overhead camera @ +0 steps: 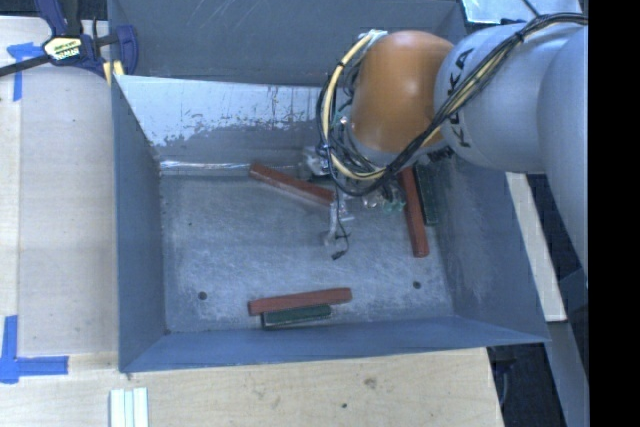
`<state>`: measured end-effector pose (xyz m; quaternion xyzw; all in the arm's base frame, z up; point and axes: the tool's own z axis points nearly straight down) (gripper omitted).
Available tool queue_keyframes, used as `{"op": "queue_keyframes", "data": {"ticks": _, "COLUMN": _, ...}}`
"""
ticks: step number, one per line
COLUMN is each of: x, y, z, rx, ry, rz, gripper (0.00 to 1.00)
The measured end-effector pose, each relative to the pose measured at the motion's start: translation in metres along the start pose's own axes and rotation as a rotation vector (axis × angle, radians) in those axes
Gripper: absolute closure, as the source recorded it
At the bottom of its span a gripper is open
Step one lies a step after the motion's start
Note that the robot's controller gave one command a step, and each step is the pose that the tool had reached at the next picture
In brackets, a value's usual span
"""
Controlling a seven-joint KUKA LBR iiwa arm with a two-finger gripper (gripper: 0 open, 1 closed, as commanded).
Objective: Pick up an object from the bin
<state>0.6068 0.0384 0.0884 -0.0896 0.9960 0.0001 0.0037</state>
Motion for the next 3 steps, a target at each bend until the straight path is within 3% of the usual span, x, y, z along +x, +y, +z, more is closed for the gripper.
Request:
{"op": "queue_keyframes", "data": {"ticks": 1, "x": -0.009, "y": 0.038, "z": 0.016, "rx": -0.001, "ry": -0.002, "rz": 0.258, "gripper": 1.0}}
{"op": "queue_keyframes", "data": {"ticks": 2, "x": -0.009, "y": 0.037, "z": 0.016, "rx": -0.001, "ry": -0.001, "rz": 0.258, "gripper": 1.0}}
{"op": "queue_keyframes", "data": {"ticks": 3, "x": -0.001, "y": 0.035, "z": -0.125, "rx": 0.001, "ry": 0.004, "rz": 0.312, "gripper": 1.0}}
